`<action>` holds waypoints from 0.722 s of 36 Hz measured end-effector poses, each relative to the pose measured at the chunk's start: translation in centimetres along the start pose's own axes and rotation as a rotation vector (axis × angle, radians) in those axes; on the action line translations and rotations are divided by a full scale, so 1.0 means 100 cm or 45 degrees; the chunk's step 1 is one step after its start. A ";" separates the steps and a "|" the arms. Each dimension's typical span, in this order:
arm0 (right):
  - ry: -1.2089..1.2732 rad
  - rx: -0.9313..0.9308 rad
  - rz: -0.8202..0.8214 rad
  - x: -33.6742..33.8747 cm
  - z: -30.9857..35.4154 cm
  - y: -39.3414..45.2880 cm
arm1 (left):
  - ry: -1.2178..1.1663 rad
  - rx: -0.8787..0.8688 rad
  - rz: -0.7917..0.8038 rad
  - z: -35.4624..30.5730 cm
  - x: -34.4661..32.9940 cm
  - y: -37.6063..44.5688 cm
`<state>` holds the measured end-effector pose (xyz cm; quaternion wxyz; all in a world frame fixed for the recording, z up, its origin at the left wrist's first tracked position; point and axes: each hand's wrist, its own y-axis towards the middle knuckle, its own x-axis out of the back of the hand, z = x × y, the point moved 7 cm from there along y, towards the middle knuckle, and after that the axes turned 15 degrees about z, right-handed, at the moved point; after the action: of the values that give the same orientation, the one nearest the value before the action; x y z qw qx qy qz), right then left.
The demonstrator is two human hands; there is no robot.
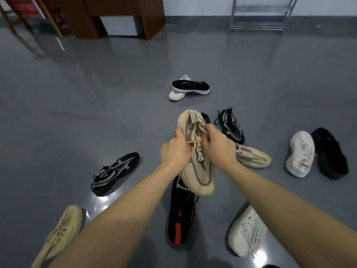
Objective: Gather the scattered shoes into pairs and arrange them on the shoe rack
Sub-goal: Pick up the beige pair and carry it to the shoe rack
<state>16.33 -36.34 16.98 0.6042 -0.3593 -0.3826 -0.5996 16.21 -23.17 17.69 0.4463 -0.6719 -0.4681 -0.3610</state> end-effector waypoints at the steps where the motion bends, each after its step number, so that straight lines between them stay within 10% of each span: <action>1: 0.002 0.008 -0.017 0.004 -0.006 0.007 | -0.013 -0.004 -0.006 -0.004 0.002 0.009; 15: 0.444 -0.452 0.018 -0.082 -0.137 0.076 | -0.124 0.003 0.211 0.014 -0.075 0.140; 26: -0.248 -0.718 0.405 -0.179 -0.229 0.068 | -0.214 -0.051 0.260 0.039 -0.157 0.196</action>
<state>24.09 -48.60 -9.17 0.5276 -0.6231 -0.1969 -0.5427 30.41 -27.51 -2.99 0.4263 -0.7528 -0.4256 -0.2654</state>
